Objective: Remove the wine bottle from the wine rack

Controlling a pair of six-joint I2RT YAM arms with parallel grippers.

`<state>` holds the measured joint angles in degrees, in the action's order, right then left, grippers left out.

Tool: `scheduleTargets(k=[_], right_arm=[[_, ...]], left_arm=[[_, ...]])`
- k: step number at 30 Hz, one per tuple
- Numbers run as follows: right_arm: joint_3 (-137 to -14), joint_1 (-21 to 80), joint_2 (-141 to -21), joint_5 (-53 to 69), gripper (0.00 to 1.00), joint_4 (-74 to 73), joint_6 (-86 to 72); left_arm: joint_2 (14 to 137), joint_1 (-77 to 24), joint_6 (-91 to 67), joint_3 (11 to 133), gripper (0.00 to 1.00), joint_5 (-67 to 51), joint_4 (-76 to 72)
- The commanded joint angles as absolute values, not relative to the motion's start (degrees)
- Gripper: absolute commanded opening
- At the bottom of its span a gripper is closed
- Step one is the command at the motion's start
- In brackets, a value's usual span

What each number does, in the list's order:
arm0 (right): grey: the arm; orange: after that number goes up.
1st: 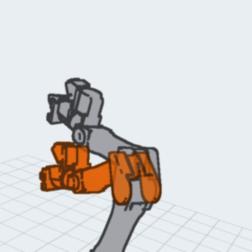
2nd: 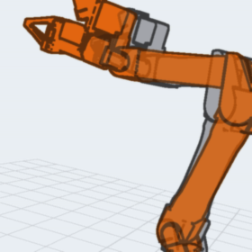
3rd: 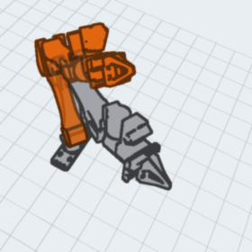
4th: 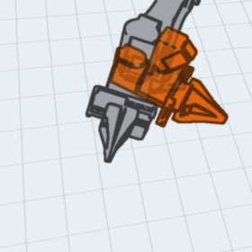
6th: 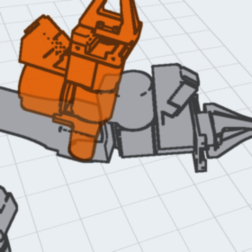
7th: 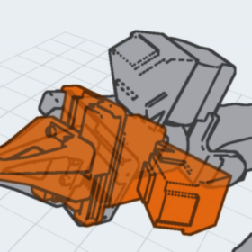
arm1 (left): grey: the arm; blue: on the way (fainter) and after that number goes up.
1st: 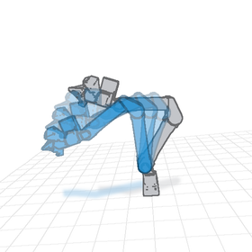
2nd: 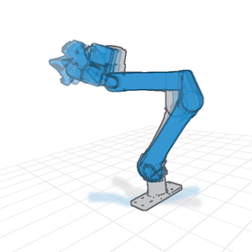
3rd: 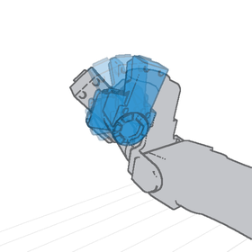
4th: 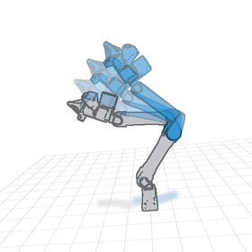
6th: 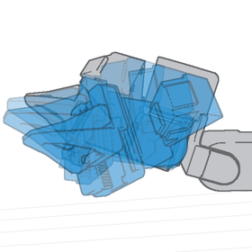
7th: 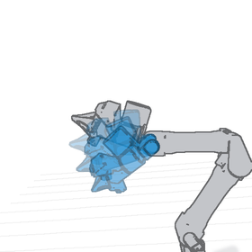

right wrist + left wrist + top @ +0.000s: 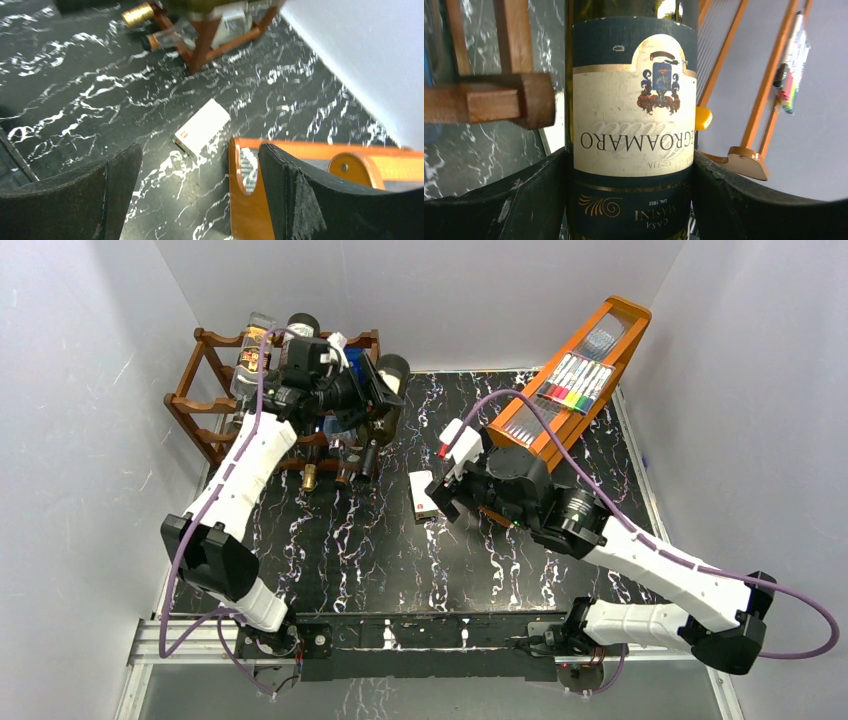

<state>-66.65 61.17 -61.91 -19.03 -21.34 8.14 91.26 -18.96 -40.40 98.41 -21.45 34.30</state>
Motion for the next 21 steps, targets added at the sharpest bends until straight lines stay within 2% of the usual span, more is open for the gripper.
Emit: scheduleTargets(k=[1,3,5,9,14,17,21], right_arm=[[-64.66,61.41,-58.2,-5.71,0.98,-11.04,20.18],[-60.42,61.5,-56.33,2.01,0.98,-7.16,29.14],[-56.29,61.47,-54.88,4.25,0.98,0.46,33.68],[-56.53,61.63,-57.87,11.21,0.96,4.64,45.38],[-57.98,61.95,-63.59,11.19,0.95,13.68,54.06],[-58.44,62.31,-65.62,14.79,0.9,16.65,62.08],[-57.49,63.36,-66.62,14.61,0.91,24.01,66.0]], left_arm=[[80.66,-19.29,-50.06,93.1,0.24,-27.2,22.92],[78.75,-19.34,-52.1,89.21,0.24,-26.44,21.72],[75.75,-19.36,-53.95,85.93,0.23,-26.13,20.41],[73.83,-19.5,-55.31,82.65,0.23,-26.93,19.94],[72.87,-19.47,-55.62,80.97,0.23,-27.37,20.02],[72.97,-19.45,-55.76,81.02,0.22,-27.83,20.1],[72.94,-19.48,-55.73,81.55,0.22,-27.51,21.0]])
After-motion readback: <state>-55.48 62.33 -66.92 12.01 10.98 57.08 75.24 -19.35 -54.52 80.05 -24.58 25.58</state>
